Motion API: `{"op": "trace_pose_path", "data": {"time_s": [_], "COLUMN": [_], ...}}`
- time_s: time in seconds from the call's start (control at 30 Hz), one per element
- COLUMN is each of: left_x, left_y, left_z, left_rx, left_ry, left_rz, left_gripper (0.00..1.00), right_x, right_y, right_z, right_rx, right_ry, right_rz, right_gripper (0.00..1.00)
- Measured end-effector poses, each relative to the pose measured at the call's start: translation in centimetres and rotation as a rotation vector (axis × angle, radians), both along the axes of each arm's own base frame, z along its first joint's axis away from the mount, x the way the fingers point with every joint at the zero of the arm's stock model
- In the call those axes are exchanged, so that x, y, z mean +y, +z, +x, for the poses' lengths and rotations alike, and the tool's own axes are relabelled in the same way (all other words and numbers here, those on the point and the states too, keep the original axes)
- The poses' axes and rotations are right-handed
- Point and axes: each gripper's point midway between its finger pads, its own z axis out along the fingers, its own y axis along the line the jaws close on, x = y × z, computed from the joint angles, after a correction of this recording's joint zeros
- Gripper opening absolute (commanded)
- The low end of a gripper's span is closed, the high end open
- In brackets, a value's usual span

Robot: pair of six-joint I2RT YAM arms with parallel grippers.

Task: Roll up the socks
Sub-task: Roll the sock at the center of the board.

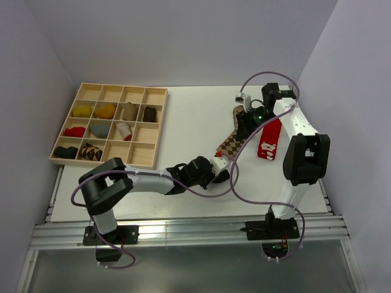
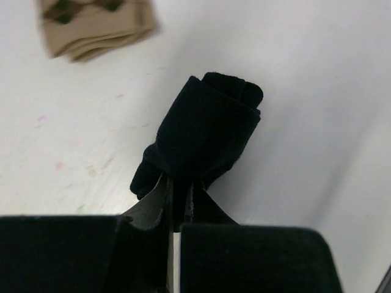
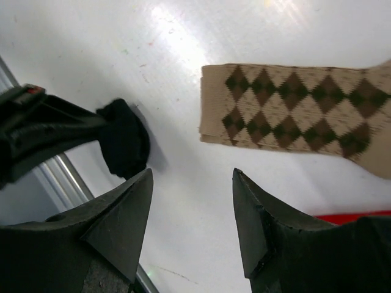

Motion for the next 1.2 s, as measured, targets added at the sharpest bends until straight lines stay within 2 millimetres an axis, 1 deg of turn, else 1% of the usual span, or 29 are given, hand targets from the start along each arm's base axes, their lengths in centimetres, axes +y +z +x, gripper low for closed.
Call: {"op": "trace_pose_path", "data": {"time_s": [0.1,0.17,0.3,0.37,0.43,0.53,0.6,0.67,0.77,0.83,0.87,0.97,1.0,1.03,1.1,1.2], "left_x": [1.9,2.9,4.7,6.3,8.5,13.1,16.6,20.5,26.2,28.9,31.0,34.4,35.2,35.9,36.6,36.3], "left_y": [1.5,3.4,7.5,9.5,11.2,13.2,14.4,15.7,17.3,17.7,17.6,16.9,16.5,15.8,14.3,11.8], "left_z": [1.7,3.2,5.4,6.6,8.2,10.7,12.0,12.9,13.8,14.2,14.7,15.7,16.2,16.7,17.8,19.3], "left_rx": [0.019,0.009,-0.033,-0.062,-0.098,-0.161,-0.208,-0.261,-0.331,-0.355,-0.369,-0.389,-0.389,-0.387,-0.381,-0.36], "left_ry": [0.082,0.147,0.252,0.324,0.423,0.615,0.757,0.907,1.125,1.226,1.302,1.425,1.454,1.481,1.516,1.52], "left_rz": [-0.033,-0.075,-0.158,-0.183,-0.202,-0.198,-0.185,-0.172,-0.146,-0.122,-0.097,-0.029,-0.005,0.028,0.092,0.175], "left_gripper": [0.0,0.0,0.0,0.0,0.0,0.0,0.0,0.0,0.0,0.0,0.0,0.0,0.0,0.0,0.0,0.0], "right_x": [-0.8,-0.8,-1.2,-1.5,-1.7,-1.9,-2.0,-2.0,-2.0,-2.0,-2.1,-2.2,-2.2,-2.2,-2.3,-2.4], "right_y": [1.0,1.6,2.2,2.4,2.5,2.5,2.6,2.7,2.9,2.9,2.9,2.9,2.9,2.9,2.8,2.8], "right_z": [0.7,0.8,0.9,0.9,1.0,1.1,1.1,1.2,1.5,1.6,1.6,1.8,1.9,1.9,2.1,2.1], "right_rx": [-0.043,-0.058,-0.075,-0.08,-0.082,-0.084,-0.086,-0.088,-0.099,-0.102,-0.103,-0.111,-0.115,-0.118,-0.123,-0.125], "right_ry": [-0.041,-0.051,-0.067,-0.077,-0.085,-0.095,-0.099,-0.104,-0.107,-0.108,-0.109,-0.11,-0.11,-0.111,-0.112,-0.113], "right_rz": [0.002,0.005,0.007,0.006,0.005,-0.002,-0.005,-0.006,-0.008,-0.009,-0.011,-0.015,-0.016,-0.018,-0.023,-0.028], "right_gripper": [0.62,0.62,0.62,0.62,0.62,0.62,0.62,0.62,0.62,0.62,0.61,0.61,0.61,0.61,0.61,0.61]}}
